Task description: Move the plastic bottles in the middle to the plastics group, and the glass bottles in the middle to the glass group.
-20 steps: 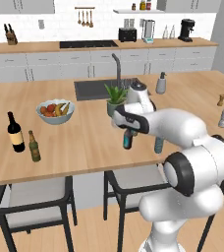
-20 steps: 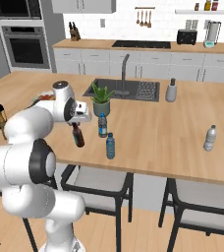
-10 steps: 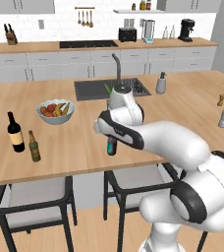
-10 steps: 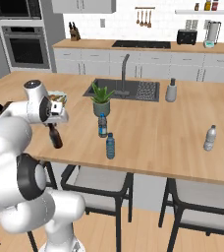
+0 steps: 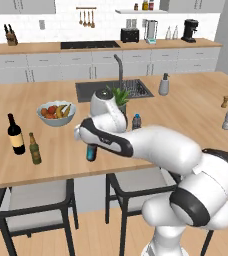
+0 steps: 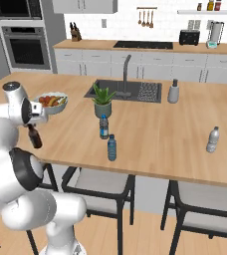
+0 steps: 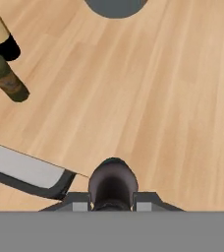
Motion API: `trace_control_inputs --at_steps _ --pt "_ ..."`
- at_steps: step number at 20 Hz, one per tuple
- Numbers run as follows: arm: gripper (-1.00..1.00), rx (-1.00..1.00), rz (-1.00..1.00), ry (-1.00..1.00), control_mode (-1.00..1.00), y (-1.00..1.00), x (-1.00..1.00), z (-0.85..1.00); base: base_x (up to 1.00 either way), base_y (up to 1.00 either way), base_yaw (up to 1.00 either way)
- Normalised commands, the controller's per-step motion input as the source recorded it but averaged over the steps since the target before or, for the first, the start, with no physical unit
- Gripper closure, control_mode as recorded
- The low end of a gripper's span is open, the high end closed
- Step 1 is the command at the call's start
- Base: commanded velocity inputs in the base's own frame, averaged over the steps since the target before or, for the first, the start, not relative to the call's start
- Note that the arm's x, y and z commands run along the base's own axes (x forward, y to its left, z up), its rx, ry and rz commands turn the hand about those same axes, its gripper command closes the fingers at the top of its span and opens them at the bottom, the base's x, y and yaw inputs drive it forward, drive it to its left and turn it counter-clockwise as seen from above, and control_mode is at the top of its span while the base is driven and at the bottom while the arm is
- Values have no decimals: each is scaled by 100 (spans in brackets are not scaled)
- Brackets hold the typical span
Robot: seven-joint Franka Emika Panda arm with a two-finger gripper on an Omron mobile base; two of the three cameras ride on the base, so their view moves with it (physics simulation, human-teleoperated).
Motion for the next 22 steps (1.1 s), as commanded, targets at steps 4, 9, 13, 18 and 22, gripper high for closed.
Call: trace_control_inputs --at_steps 4,9,13,18,22 --pt "100 4 6 0 -100 78 31 0 0 0 0" --pt "100 12 4 0 -100 66 29 -5 0 0 0" --pt "100 17 1 0 -100 51 32 -12 0 0 0" --pt "100 3 0 0 -100 48 23 -18 0 0 0" --pt "100 0 0 0 -100 26 14 -10 0 0 0"
